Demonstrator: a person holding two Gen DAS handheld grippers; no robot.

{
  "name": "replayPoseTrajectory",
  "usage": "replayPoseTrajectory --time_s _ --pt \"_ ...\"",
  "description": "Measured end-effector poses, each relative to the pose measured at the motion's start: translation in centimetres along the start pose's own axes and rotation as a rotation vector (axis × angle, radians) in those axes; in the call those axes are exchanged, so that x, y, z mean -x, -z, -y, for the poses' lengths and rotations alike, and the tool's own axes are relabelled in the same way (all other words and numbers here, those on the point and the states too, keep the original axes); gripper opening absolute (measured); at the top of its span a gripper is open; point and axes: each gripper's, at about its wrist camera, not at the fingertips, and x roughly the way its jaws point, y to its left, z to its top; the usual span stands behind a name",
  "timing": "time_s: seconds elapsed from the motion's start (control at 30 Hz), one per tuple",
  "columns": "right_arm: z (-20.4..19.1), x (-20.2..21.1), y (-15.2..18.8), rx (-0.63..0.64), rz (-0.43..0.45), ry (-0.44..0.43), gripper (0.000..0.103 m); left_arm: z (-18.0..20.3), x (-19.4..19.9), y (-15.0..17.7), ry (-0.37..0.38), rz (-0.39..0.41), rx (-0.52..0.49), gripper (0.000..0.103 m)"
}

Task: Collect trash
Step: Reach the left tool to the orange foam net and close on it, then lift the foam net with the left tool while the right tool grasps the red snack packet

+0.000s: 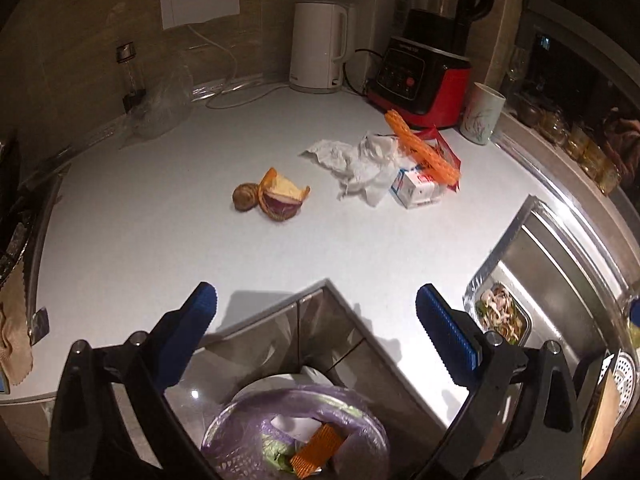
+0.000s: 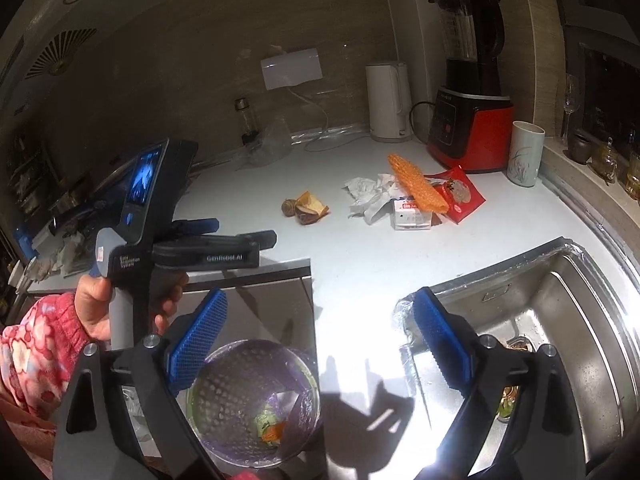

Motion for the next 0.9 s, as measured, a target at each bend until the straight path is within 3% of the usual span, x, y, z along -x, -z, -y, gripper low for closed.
replayPoseTrajectory --time_s 0.2,0.47,0.73,0.77,0.8,0.83,0.9 --pt "5.8 -3.1 -2.3 -0.009 -0.008 0.013 0.094 3.9 -3.5 -5.5 0.023 -0.004 0.019 0.096" --pt "12.2 -7.1 -4.6 -0.018 -0.021 -0.001 0.094 11.1 -10.9 -12.6 0.065 -0.085 0.055 0.096" --pt "16.8 -9.9 -4.4 -0.082 -0.027 -0.032 0.094 13.0 -17.6 -15.5 0.016 -0.171 0.070 0.093" --pt "17.2 -10.1 -4.4 -0.092 -0.027 -0.036 0.094 13.0 -18.0 -15.6 0.012 -0.179 0.072 0.090" --pt "17.5 -10.4 -4.4 -0.102 -0.026 -0.041 0.094 12.9 -18.3 -15.7 0.017 -0.188 0.079 0.073" --pt "17.8 -10.7 -4.3 -0.108 -0.025 -0.043 0.094 12.7 -18.7 -15.7 0.032 -0.205 0.087 0.050" --pt "18.2 -11.2 -4.4 -0.114 -0.027 -0.049 0.094 12.3 -19.5 -15.5 0.064 -0.256 0.117 0.029"
